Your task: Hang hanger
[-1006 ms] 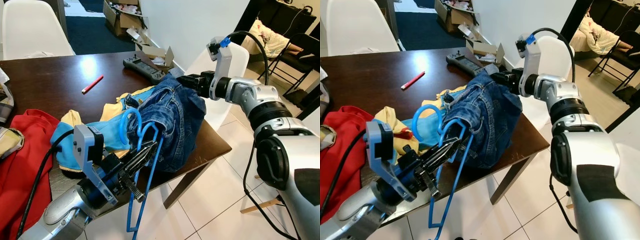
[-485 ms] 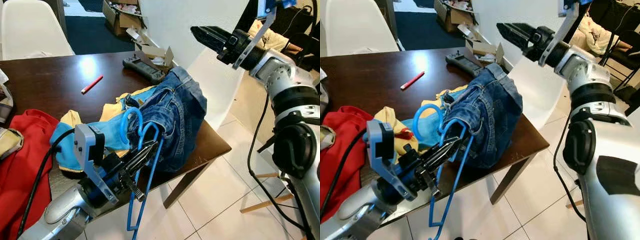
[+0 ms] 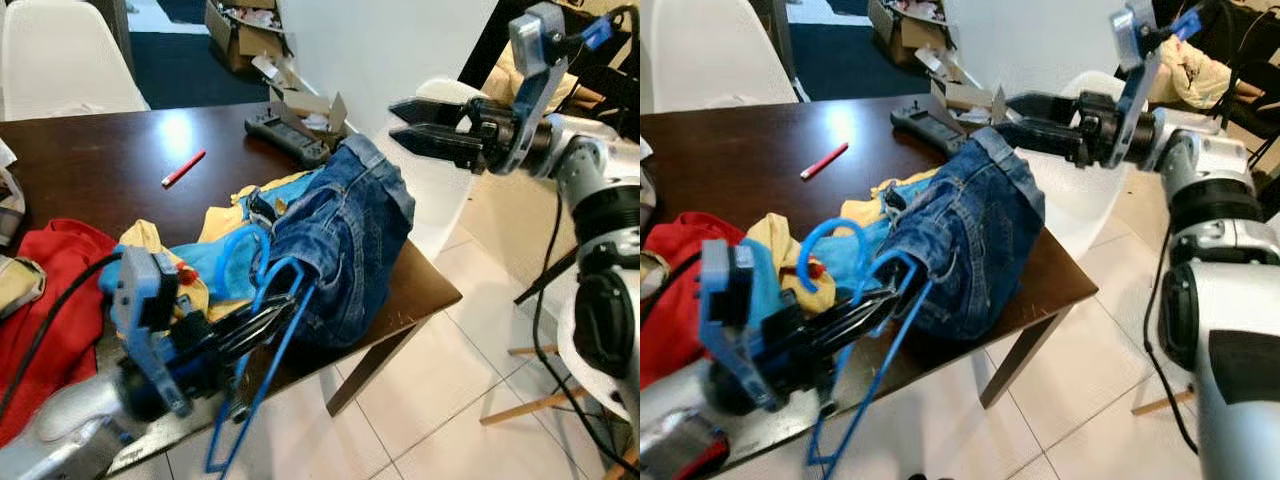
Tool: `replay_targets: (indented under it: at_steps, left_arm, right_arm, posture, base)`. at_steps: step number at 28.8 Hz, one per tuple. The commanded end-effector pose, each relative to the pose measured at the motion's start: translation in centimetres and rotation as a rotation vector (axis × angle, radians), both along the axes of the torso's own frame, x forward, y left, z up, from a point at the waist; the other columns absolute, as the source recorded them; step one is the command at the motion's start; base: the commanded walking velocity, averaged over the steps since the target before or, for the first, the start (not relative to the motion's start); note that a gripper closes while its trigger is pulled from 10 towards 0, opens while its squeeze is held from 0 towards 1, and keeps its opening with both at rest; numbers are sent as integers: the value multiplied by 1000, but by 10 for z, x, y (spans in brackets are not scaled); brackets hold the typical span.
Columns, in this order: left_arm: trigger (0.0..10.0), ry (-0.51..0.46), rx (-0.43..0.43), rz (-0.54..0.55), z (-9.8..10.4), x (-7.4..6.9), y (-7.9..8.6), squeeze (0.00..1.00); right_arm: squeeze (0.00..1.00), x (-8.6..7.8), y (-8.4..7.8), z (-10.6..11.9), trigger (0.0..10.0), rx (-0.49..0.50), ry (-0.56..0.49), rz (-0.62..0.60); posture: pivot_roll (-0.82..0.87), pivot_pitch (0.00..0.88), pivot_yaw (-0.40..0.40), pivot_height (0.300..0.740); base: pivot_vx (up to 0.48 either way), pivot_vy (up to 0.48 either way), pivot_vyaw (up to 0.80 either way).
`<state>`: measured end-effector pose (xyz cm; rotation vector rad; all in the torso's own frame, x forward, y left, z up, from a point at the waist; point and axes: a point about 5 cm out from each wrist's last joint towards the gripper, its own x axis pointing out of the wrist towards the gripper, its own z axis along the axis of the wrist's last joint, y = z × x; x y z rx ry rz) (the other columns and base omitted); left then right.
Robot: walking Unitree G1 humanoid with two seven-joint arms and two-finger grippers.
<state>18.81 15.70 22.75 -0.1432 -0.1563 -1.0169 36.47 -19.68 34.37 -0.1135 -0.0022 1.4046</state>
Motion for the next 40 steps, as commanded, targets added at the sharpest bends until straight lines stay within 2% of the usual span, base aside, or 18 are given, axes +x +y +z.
replay_targets:
  at_steps: [1,2,4,5,7,8,9,10,11,12,18,25,28,31,32,33,34,40]
  left_arm:
    - [10000,-9,18,-54,3,-5,-1,0]
    - [10000,-12,32,-60,4,-5,0,0]
    - [10000,-12,32,-60,4,-5,0,0]
    - [10000,-13,35,-67,4,-5,-1,0]
    - [10000,-13,35,-67,4,-5,-1,0]
    - [10000,-14,36,-74,4,-5,-4,0]
    - [10000,-14,36,-74,4,-5,-4,0]
    - [10000,-16,32,-80,4,-5,-6,0]
    - [10000,-16,32,-80,4,-5,-6,0]
    - [10000,-19,28,-85,4,-5,-8,0]
    - [10000,-21,24,-110,8,-4,-9,0]
    - [10000,-29,18,-123,10,-4,-10,0]
    - [10000,-58,14,-110,15,-2,-10,0]
    - [10000,-67,13,-107,17,-1,-10,0]
    - [10000,-77,14,-105,19,-1,-10,0]
    - [10000,-77,14,-105,19,-1,-10,0]
    - [10000,-86,16,-105,21,0,-10,0]
    - [10000,-109,16,-110,26,0,-12,0]
  right_arm:
    - [0,-2,-1,-5,10000,-83,-7,11]
    - [0,0,3,-13,10000,-203,-38,10]
    - [0,0,3,-13,10000,-203,-38,10]
    - [0,2,7,-17,10000,-280,-61,17]
    - [0,2,7,-17,10000,-280,-61,17]
    - [0,2,13,-21,10000,-348,-97,40]
    - [0,2,13,-21,10000,-348,-97,40]
    - [0,1,21,-22,10000,-382,-127,77]
    - [0,1,21,-22,10000,-382,-127,77]
    - [0,-1,29,-22,10000,-397,-158,118]
    - [0,-12,48,-18,10000,-402,-202,241]
    - [0,-18,56,-18,10000,-435,-222,312]
    - [0,-21,57,-27,10000,-524,-239,353]
    - [0,-23,57,-31,10000,-557,-241,365]
    - [0,-24,57,-34,2196,-583,-242,381]
    - [0,-24,57,-34,2196,-583,-242,381]
    - [0,-25,58,-37,0,-597,-242,394]
    - [0,-24,62,-38,0,-581,-259,406]
  posture:
    - [131,103,-222,740]
    - [128,103,-222,740]
    - [128,103,-222,740]
    - [124,103,-223,740]
    - [124,103,-223,740]
    - [123,104,-222,740]
    - [123,104,-222,740]
    - [123,103,-223,740]
    - [123,103,-223,740]
    - [123,103,-223,740]
    - [129,102,-222,740]
    - [130,99,-226,740]
    - [131,95,-228,740]
    - [131,95,-228,740]
    - [131,92,-228,740]
    - [131,92,-228,740]
    - [131,92,-228,740]
    - [131,92,-228,740]
  base:
    - [0,0,0]
    - [0,0,0]
    - [0,0,0]
    - [0,0,0]
    - [0,0,0]
    - [0,0,0]
    - [0,0,0]
    - [0,0,0]
    - [0,0,0]
    - [0,0,0]
    - [0,0,0]
    - [0,0,0]
    - [0,0,0]
    - [0,0,0]
    - [0,0,0]
    - [0,0,0]
    - [0,0,0]
    - [0,0,0]
